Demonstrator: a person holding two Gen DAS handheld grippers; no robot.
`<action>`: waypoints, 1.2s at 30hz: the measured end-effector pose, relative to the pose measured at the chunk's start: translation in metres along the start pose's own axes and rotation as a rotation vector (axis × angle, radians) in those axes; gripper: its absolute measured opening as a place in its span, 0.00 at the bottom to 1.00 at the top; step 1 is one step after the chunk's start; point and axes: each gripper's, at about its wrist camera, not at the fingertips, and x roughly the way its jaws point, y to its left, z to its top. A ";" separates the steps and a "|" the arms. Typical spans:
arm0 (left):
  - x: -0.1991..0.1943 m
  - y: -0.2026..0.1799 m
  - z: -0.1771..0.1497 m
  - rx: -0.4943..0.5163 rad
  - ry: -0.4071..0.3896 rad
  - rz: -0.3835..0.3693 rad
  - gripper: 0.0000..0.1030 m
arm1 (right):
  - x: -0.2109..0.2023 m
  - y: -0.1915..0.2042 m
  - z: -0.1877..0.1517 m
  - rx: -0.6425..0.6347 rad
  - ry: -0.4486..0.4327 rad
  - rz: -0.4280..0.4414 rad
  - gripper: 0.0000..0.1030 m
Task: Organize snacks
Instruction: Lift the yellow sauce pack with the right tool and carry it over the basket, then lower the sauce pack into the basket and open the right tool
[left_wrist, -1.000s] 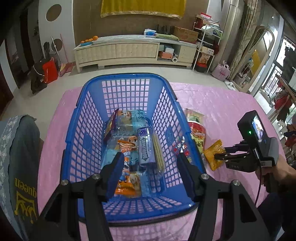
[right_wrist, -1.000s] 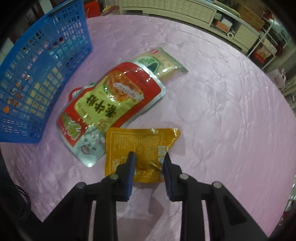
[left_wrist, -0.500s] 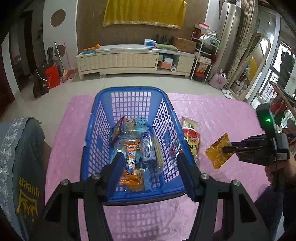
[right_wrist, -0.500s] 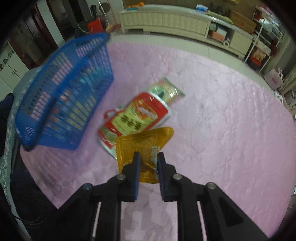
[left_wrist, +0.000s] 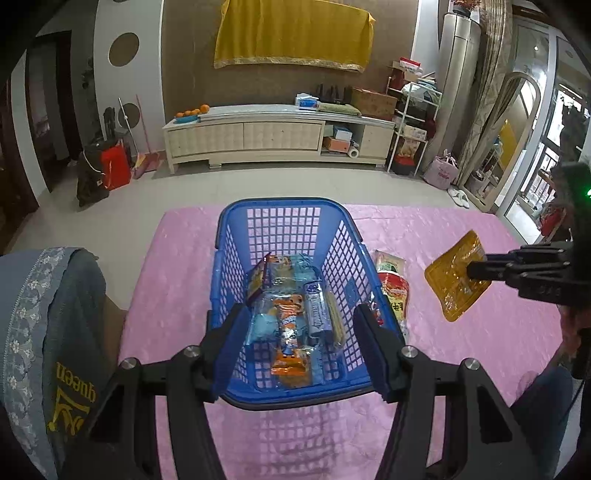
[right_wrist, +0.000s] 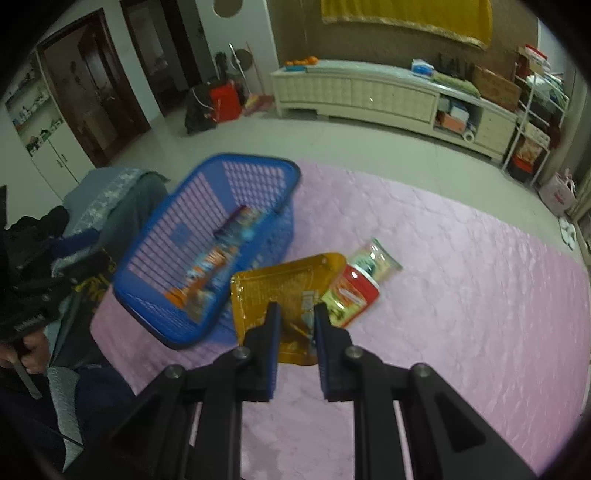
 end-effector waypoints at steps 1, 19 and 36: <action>0.000 0.001 0.000 0.001 0.000 0.003 0.55 | 0.000 0.004 0.004 -0.003 -0.005 0.006 0.21; 0.023 0.031 0.024 0.015 0.032 0.068 0.58 | 0.043 0.051 0.071 -0.126 0.004 -0.028 0.21; 0.062 0.037 0.034 0.016 0.085 0.081 0.58 | 0.103 0.053 0.095 -0.205 0.069 -0.197 0.21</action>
